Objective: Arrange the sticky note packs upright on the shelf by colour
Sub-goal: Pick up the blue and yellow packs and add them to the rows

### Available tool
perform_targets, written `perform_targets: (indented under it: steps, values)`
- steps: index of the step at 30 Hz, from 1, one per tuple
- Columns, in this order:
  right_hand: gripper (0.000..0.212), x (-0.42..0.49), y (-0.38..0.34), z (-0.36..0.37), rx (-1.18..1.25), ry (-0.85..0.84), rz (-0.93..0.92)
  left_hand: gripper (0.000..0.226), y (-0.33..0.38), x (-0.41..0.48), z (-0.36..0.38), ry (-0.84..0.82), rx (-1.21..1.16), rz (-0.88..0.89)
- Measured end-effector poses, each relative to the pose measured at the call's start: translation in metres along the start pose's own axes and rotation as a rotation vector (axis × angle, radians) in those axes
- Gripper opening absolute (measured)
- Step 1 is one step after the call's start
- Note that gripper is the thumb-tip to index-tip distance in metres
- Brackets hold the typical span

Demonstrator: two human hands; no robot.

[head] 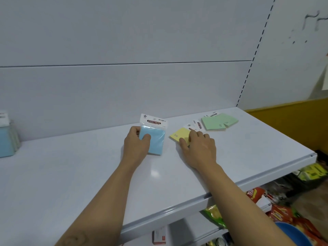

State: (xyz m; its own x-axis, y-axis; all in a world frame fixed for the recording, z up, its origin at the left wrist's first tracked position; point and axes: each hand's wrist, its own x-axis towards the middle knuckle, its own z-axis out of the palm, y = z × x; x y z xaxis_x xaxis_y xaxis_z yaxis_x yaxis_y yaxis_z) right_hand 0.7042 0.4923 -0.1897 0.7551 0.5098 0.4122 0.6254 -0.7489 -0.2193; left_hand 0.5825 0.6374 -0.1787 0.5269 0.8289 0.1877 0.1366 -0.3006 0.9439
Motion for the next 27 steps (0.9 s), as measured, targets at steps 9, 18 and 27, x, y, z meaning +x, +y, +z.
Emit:
perform_targets:
  steps: [9,18,27]
  values:
    - [0.052,0.006,0.002,-0.004,0.164,-0.022,0.187,0.017,0.0,-0.005,-0.002,-0.001,-0.021,0.107]
    - [0.023,0.006,0.013,-0.004,0.443,-0.111,0.065,0.019,-0.003,-0.007,-0.004,0.031,0.013,0.089]
    - [0.07,0.002,0.008,-0.012,-0.029,-0.175,0.217,0.019,-0.002,-0.006,-0.003,0.034,0.021,0.072]
